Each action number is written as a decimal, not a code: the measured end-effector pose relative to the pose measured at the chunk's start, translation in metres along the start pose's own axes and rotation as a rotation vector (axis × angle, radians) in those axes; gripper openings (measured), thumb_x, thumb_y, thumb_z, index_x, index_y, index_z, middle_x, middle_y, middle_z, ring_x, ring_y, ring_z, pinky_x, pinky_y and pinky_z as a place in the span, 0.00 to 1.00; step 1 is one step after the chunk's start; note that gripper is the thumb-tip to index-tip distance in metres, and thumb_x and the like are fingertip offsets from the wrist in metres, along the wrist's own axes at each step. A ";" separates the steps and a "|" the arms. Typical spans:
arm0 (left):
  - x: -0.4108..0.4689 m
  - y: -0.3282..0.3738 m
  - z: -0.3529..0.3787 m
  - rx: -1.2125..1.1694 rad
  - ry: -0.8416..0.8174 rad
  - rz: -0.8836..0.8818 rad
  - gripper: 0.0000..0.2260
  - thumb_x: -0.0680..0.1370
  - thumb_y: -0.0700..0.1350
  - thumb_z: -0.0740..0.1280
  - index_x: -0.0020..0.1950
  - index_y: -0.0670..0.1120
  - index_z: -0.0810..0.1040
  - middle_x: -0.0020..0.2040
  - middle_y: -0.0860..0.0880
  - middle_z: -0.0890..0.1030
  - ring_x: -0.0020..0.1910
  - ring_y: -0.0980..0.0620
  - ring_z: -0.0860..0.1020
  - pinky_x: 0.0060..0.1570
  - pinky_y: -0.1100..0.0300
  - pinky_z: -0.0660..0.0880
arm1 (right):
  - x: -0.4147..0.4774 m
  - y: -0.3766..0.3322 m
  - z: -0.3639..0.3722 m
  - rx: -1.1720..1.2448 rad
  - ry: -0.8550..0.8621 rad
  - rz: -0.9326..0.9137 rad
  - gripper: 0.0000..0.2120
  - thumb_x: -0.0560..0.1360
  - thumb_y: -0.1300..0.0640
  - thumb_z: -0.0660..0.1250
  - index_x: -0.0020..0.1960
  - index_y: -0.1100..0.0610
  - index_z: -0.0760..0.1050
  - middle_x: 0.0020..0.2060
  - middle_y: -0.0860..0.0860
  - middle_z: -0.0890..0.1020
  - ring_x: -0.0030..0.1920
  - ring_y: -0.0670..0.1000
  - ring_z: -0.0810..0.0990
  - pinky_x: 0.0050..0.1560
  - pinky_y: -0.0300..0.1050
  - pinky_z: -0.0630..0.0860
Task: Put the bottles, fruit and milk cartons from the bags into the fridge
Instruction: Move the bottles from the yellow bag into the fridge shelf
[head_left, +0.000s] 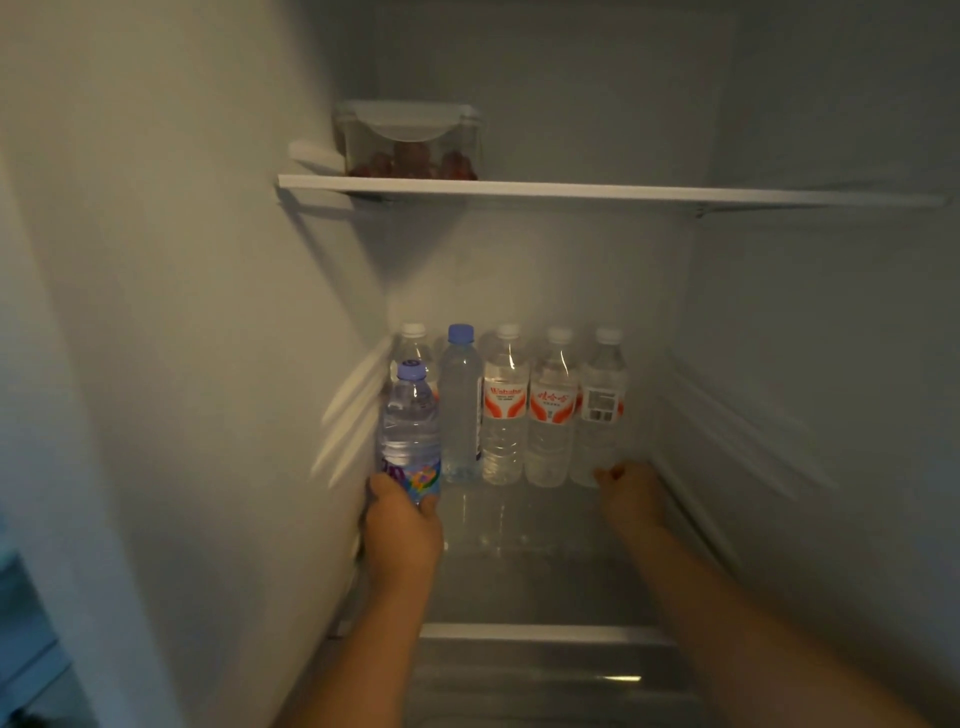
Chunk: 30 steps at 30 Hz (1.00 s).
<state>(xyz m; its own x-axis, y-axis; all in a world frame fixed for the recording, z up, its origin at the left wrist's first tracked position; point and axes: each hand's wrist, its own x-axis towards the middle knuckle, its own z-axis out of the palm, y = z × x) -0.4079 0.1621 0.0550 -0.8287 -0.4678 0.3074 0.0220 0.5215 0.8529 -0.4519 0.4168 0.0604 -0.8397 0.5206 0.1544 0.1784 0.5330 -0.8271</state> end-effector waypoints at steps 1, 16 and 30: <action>-0.001 0.000 -0.001 -0.001 0.002 -0.001 0.16 0.76 0.40 0.73 0.56 0.37 0.69 0.55 0.33 0.80 0.53 0.33 0.80 0.46 0.46 0.77 | -0.004 -0.003 -0.001 0.005 -0.028 0.004 0.12 0.77 0.58 0.69 0.45 0.69 0.81 0.44 0.64 0.83 0.47 0.62 0.83 0.43 0.45 0.72; -0.104 -0.017 -0.051 0.280 -0.048 0.461 0.12 0.69 0.47 0.78 0.48 0.47 0.79 0.49 0.45 0.80 0.51 0.40 0.78 0.51 0.47 0.75 | -0.157 0.007 -0.023 -0.346 -0.114 -0.405 0.27 0.76 0.52 0.68 0.72 0.59 0.69 0.74 0.60 0.66 0.73 0.62 0.65 0.74 0.56 0.62; -0.300 -0.059 -0.142 0.635 -0.452 0.223 0.34 0.80 0.67 0.54 0.82 0.56 0.45 0.82 0.49 0.41 0.81 0.45 0.40 0.77 0.44 0.44 | -0.348 0.086 -0.092 -0.555 -0.390 -0.427 0.31 0.81 0.35 0.48 0.81 0.45 0.47 0.81 0.48 0.40 0.80 0.54 0.38 0.75 0.67 0.37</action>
<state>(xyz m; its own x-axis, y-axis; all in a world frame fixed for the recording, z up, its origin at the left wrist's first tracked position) -0.0811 0.1700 -0.0277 -0.9912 -0.0422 0.1256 0.0041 0.9376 0.3476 -0.0971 0.3424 -0.0149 -0.9936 -0.0191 0.1117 -0.0557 0.9411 -0.3336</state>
